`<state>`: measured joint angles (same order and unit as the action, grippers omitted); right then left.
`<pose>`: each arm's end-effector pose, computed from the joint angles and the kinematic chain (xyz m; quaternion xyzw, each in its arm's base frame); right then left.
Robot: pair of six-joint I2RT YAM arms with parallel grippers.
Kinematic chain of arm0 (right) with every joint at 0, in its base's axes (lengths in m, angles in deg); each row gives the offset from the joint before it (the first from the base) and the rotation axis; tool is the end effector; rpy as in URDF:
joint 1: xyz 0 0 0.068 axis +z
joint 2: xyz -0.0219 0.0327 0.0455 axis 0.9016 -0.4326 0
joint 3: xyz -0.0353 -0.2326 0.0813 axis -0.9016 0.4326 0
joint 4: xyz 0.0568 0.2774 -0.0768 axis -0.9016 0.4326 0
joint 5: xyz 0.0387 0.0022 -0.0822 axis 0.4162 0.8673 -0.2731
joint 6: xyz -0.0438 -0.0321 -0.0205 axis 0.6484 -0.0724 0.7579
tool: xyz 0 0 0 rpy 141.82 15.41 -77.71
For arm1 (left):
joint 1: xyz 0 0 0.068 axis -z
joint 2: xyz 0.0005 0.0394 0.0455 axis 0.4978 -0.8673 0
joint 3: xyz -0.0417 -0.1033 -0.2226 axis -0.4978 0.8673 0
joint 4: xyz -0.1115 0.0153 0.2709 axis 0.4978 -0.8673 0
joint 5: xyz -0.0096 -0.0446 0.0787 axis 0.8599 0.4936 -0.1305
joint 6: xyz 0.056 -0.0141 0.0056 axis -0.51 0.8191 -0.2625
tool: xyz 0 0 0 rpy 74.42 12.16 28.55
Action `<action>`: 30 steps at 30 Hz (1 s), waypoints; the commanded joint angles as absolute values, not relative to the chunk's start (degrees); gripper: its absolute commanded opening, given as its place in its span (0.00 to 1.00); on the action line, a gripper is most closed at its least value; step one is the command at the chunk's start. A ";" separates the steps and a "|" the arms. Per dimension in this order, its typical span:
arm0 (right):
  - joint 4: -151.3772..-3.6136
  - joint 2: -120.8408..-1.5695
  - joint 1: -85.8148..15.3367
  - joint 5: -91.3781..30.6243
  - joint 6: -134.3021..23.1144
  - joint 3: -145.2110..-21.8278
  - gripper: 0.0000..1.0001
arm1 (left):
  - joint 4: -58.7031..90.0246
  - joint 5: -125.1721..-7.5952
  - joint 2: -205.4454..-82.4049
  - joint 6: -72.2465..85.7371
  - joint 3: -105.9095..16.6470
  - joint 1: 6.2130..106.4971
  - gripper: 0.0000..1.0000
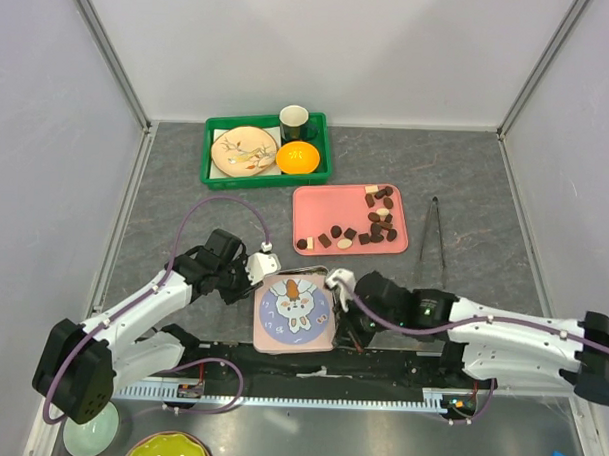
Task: Pack the chocolate
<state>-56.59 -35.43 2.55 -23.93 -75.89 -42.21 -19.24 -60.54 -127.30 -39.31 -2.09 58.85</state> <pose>0.0888 0.2339 0.1891 -0.3556 0.8373 0.3691 0.1906 0.1898 -0.1168 0.1338 0.5318 0.8032 -0.1075 0.2459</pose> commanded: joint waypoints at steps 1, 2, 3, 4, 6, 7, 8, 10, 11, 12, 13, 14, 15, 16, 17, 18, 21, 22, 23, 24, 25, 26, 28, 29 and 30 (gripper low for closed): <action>-56.65 -37.86 9.36 -21.93 -70.06 -44.97 0.00 | -19.22 -59.70 -127.67 -39.02 -4.98 58.60 0.38; -56.56 -38.13 11.46 -22.28 -69.70 -45.24 0.00 | -19.31 -59.70 -127.67 -39.02 -5.16 58.60 0.37; -56.91 -38.57 12.44 -22.20 -69.35 -45.33 0.00 | -19.31 -59.70 -127.93 -38.94 -5.33 58.60 0.38; -57.17 -39.53 13.58 -22.46 -69.00 -45.33 0.00 | -19.31 -59.79 -128.02 -38.85 -5.59 58.60 0.38; -58.13 -40.85 16.75 -24.12 -68.03 -45.59 0.00 | -19.40 -59.88 -128.28 -38.59 -6.03 58.60 0.38; -58.66 -42.42 18.76 -25.09 -67.94 -45.59 0.00 | -19.40 -59.97 -128.37 -38.50 -6.04 58.60 0.38; -59.19 -43.40 19.82 -26.23 -67.68 -45.33 0.00 | -19.49 -59.97 -128.37 -38.41 -6.21 58.60 0.37; -61.65 -46.46 21.58 -30.53 -67.50 -45.15 0.00 | -19.58 -60.32 -128.02 -38.32 -6.39 58.60 0.38; -62.18 -47.70 23.77 -32.98 -67.50 -45.24 0.00 | -19.75 -60.41 -128.02 -38.23 -6.56 58.60 0.38; -63.40 -48.93 24.57 -37.71 -67.59 -45.33 0.00 | -19.93 -60.41 -127.85 -38.06 -6.74 58.60 0.38; -64.28 -51.12 26.23 -40.80 -67.67 -45.33 0.00 | -20.19 -60.32 -127.85 -37.97 -6.74 58.68 0.38; -65.25 -51.92 26.77 -44.31 -67.94 -44.72 0.00 | -20.19 -60.32 -127.76 -37.97 -6.83 58.60 0.38; -68.04 -52.63 27.21 -46.00 -68.03 -44.19 0.00 | -20.28 -60.23 -127.76 -37.80 -7.00 58.60 0.38; -69.03 -53.68 27.48 -50.80 -68.72 -43.75 0.00 | -20.45 -60.23 -127.76 -37.53 -7.09 58.60 0.38; -70.78 -53.95 28.00 -52.50 -68.30 -42.96 0.00 | -20.37 -60.23 -127.76 -37.53 -7.18 58.60 0.38; -74.71 -54.13 28.09 -54.00 -67.68 -42.34 0.00 | -20.46 -60.14 -127.84 -37.36 -7.27 58.60 0.38; -77.47 -57.71 28.10 -58.49 -67.41 -42.51 0.00 | -21.07 -60.23 -127.50 -37.35 -7.88 58.60 0.38; -77.48 -58.95 28.01 -59.63 -67.41 -42.95 0.00 | -21.16 -60.49 -127.41 -37.53 -8.06 58.60 0.38; -77.56 -60.09 27.83 -59.64 -67.50 -43.91 0.00 | -21.33 -60.67 -127.06 -37.70 -8.14 58.60 0.38; -77.65 -62.37 27.48 -59.46 -67.67 -44.36 0.00 | -21.34 -60.84 -126.88 -37.79 -8.23 58.60 0.38; -77.65 -63.43 26.52 -59.38 -68.11 -44.71 0.00 | -21.34 -61.11 -126.88 -37.79 -8.32 58.60 0.38; -77.74 -64.23 26.08 -58.85 -68.29 -45.32 0.00 | -21.25 -61.11 -126.88 -37.71 -8.58 58.60 0.38; -77.74 -65.20 24.42 -58.15 -68.47 -45.50 0.00 | -21.25 -61.11 -127.05 -37.53 -8.85 58.60 0.38; -77.74 -65.29 23.79 -57.80 -68.12 -45.68 0.00 | -21.33 -61.02 -127.05 -37.53 -9.20 58.60 0.38; -79.22 -65.38 23.35 -57.27 -67.94 -45.85 0.00 | -21.25 -61.11 -127.23 -37.36 -9.29 58.60 0.38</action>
<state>-76.22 -64.18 25.96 -55.89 -68.26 -43.98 -21.05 -61.06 -127.76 -38.75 -6.55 58.81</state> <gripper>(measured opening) 0.005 0.376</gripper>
